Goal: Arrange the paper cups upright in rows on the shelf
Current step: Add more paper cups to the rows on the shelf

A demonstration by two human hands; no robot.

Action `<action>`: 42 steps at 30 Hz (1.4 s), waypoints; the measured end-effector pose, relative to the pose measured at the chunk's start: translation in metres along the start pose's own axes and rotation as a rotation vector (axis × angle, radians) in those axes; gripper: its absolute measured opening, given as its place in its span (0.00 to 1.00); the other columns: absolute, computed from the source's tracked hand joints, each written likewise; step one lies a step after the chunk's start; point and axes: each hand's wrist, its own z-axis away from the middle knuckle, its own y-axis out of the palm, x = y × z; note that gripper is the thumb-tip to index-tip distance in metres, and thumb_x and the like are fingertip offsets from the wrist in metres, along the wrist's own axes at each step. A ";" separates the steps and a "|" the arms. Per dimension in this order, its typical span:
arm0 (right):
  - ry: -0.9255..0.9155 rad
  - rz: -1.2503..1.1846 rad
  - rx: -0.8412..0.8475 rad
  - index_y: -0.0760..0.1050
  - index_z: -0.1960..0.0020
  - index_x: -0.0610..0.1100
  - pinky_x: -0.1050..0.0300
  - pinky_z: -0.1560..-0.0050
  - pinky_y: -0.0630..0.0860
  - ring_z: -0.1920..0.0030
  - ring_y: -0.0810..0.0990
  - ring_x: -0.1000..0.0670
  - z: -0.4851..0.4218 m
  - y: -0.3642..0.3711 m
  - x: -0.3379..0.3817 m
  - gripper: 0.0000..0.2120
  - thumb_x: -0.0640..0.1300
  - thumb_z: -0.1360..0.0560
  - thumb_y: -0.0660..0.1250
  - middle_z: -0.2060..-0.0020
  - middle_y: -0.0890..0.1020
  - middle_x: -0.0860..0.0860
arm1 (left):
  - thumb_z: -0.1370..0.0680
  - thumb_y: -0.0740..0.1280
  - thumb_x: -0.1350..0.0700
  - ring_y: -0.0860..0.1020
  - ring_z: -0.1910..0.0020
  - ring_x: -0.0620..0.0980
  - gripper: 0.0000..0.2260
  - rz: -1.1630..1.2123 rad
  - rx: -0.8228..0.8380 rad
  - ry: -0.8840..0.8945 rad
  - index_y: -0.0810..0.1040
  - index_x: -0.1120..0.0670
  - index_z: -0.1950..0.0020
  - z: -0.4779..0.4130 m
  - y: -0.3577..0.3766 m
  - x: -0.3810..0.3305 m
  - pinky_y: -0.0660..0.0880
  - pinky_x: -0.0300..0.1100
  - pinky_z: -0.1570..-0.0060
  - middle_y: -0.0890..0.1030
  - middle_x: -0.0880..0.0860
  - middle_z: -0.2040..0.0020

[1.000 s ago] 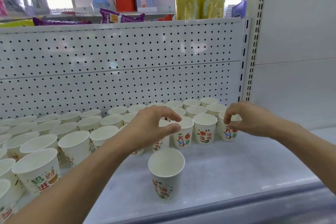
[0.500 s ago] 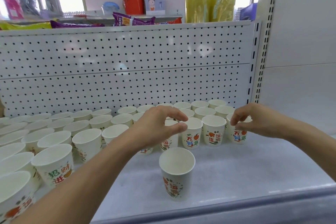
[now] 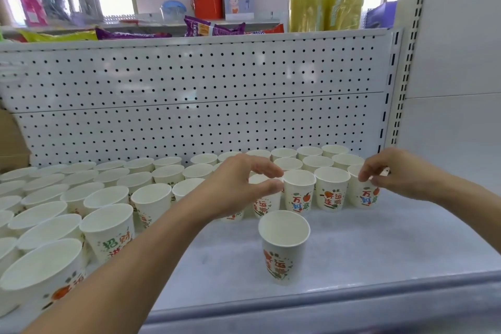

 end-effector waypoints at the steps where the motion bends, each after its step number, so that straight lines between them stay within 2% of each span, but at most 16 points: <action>1: 0.001 0.016 -0.025 0.78 0.63 0.56 0.62 0.56 0.74 0.51 0.77 0.52 0.002 -0.001 0.002 0.17 0.33 0.28 0.69 0.55 0.82 0.55 | 0.25 0.70 0.46 0.75 0.45 0.32 0.10 0.006 -0.005 -0.002 0.82 0.44 0.44 0.001 -0.001 0.000 0.72 0.37 0.47 0.81 0.38 0.47; 3: -0.039 0.027 -0.117 0.78 0.61 0.56 0.50 0.47 0.76 0.47 0.75 0.52 0.009 0.000 0.014 0.11 0.40 0.27 0.70 0.52 0.80 0.57 | 0.25 0.70 0.46 0.74 0.45 0.31 0.09 0.026 -0.021 -0.012 0.82 0.44 0.45 0.004 -0.004 0.001 0.72 0.36 0.46 0.81 0.37 0.47; 5: -0.112 -0.080 -0.222 0.78 0.53 0.56 0.51 0.49 0.75 0.50 0.76 0.55 0.018 0.003 0.041 0.03 0.48 0.26 0.70 0.52 0.79 0.60 | 0.24 0.69 0.47 0.74 0.45 0.30 0.09 0.071 -0.054 -0.030 0.82 0.44 0.45 0.010 -0.004 0.002 0.71 0.33 0.47 0.80 0.36 0.48; 8: -0.200 -0.387 -0.209 0.76 0.43 0.58 0.67 0.58 0.74 0.52 0.78 0.63 0.038 0.017 0.092 0.14 0.59 0.26 0.63 0.51 0.80 0.62 | 0.23 0.68 0.48 0.75 0.45 0.33 0.11 0.179 -0.184 -0.050 0.81 0.44 0.41 0.030 0.004 0.002 0.67 0.28 0.49 0.80 0.37 0.46; 10: -0.269 -0.492 -0.086 0.73 0.39 0.62 0.67 0.56 0.76 0.48 0.77 0.64 0.053 0.031 0.116 0.20 0.68 0.27 0.59 0.47 0.79 0.63 | 0.23 0.68 0.48 0.73 0.42 0.35 0.12 0.130 -0.259 -0.055 0.79 0.44 0.39 0.048 0.008 0.004 0.66 0.29 0.46 0.78 0.37 0.42; 13: -0.286 -0.510 0.072 0.68 0.37 0.69 0.65 0.48 0.72 0.44 0.73 0.68 0.070 0.051 0.132 0.29 0.75 0.37 0.60 0.45 0.75 0.71 | 0.22 0.68 0.50 0.71 0.37 0.42 0.14 -0.156 -0.369 -0.067 0.77 0.46 0.37 0.074 -0.010 0.022 0.67 0.41 0.37 0.76 0.42 0.37; 17: -0.291 -0.485 0.047 0.64 0.35 0.71 0.65 0.47 0.70 0.41 0.69 0.72 0.080 0.069 0.134 0.37 0.76 0.43 0.65 0.42 0.71 0.72 | 0.22 0.67 0.50 0.73 0.39 0.49 0.13 -0.475 -0.461 -0.200 0.78 0.47 0.38 0.108 -0.068 0.042 0.66 0.47 0.38 0.78 0.46 0.38; 21: -0.282 -0.520 -0.040 0.63 0.33 0.69 0.66 0.48 0.73 0.41 0.71 0.69 0.083 0.082 0.135 0.41 0.73 0.44 0.69 0.40 0.71 0.71 | 0.24 0.65 0.43 0.71 0.36 0.48 0.14 -0.540 -0.422 -0.335 0.78 0.43 0.39 0.147 -0.107 0.046 0.67 0.50 0.36 0.77 0.45 0.37; 25: -0.277 -0.541 -0.077 0.69 0.36 0.65 0.63 0.44 0.71 0.41 0.72 0.68 0.078 0.099 0.143 0.36 0.72 0.43 0.69 0.42 0.73 0.72 | 0.30 0.59 0.32 0.72 0.39 0.48 0.20 -0.515 -0.314 -0.410 0.78 0.40 0.47 0.167 -0.110 0.058 0.68 0.57 0.38 0.78 0.45 0.40; 27: -0.289 -0.565 -0.087 0.71 0.38 0.63 0.66 0.46 0.70 0.42 0.72 0.69 0.074 0.106 0.152 0.32 0.70 0.40 0.72 0.43 0.73 0.72 | 0.33 0.55 0.29 0.73 0.42 0.48 0.23 -0.504 -0.332 -0.395 0.77 0.42 0.51 0.173 -0.106 0.064 0.68 0.56 0.39 0.77 0.45 0.45; 29: -0.293 -0.584 -0.086 0.71 0.38 0.61 0.67 0.45 0.69 0.42 0.71 0.70 0.071 0.110 0.162 0.33 0.66 0.41 0.73 0.44 0.74 0.71 | 0.30 0.57 0.27 0.74 0.47 0.48 0.24 -0.556 -0.374 -0.347 0.77 0.45 0.52 0.181 -0.103 0.071 0.69 0.54 0.43 0.76 0.45 0.50; 32: -0.286 -0.591 -0.058 0.69 0.36 0.61 0.60 0.40 0.69 0.40 0.72 0.64 0.069 0.115 0.174 0.33 0.63 0.40 0.72 0.41 0.73 0.67 | 0.30 0.58 0.30 0.74 0.52 0.47 0.22 -0.733 -0.391 -0.267 0.76 0.46 0.51 0.196 -0.100 0.076 0.66 0.49 0.49 0.74 0.44 0.54; 34: -0.279 -0.587 -0.051 0.68 0.35 0.61 0.58 0.38 0.69 0.38 0.72 0.60 0.069 0.117 0.176 0.32 0.60 0.36 0.74 0.39 0.73 0.65 | 0.29 0.61 0.35 0.73 0.54 0.46 0.16 -0.778 -0.374 -0.260 0.74 0.44 0.51 0.203 -0.099 0.076 0.61 0.45 0.51 0.75 0.42 0.57; 36: -0.263 -0.595 -0.038 0.67 0.33 0.61 0.59 0.39 0.70 0.38 0.72 0.60 0.069 0.117 0.174 0.31 0.54 0.33 0.75 0.39 0.73 0.63 | 0.27 0.68 0.45 0.75 0.55 0.46 0.07 -0.751 -0.356 -0.256 0.74 0.42 0.50 0.207 -0.097 0.078 0.59 0.44 0.48 0.76 0.40 0.60; 38: -0.250 -0.602 -0.025 0.67 0.34 0.61 0.62 0.41 0.70 0.39 0.73 0.61 0.070 0.114 0.170 0.30 0.50 0.32 0.75 0.39 0.74 0.61 | 0.26 0.72 0.54 0.76 0.55 0.46 0.11 -0.713 -0.352 -0.231 0.75 0.42 0.49 0.206 -0.090 0.079 0.59 0.44 0.47 0.78 0.40 0.60; 42: -0.200 -0.602 -0.050 0.65 0.35 0.63 0.65 0.47 0.71 0.42 0.74 0.62 0.075 0.098 0.150 0.30 0.49 0.32 0.74 0.41 0.74 0.60 | 0.26 0.67 0.51 0.74 0.55 0.38 0.09 -0.496 -0.388 -0.049 0.77 0.40 0.48 0.178 -0.064 0.054 0.61 0.42 0.46 0.78 0.38 0.60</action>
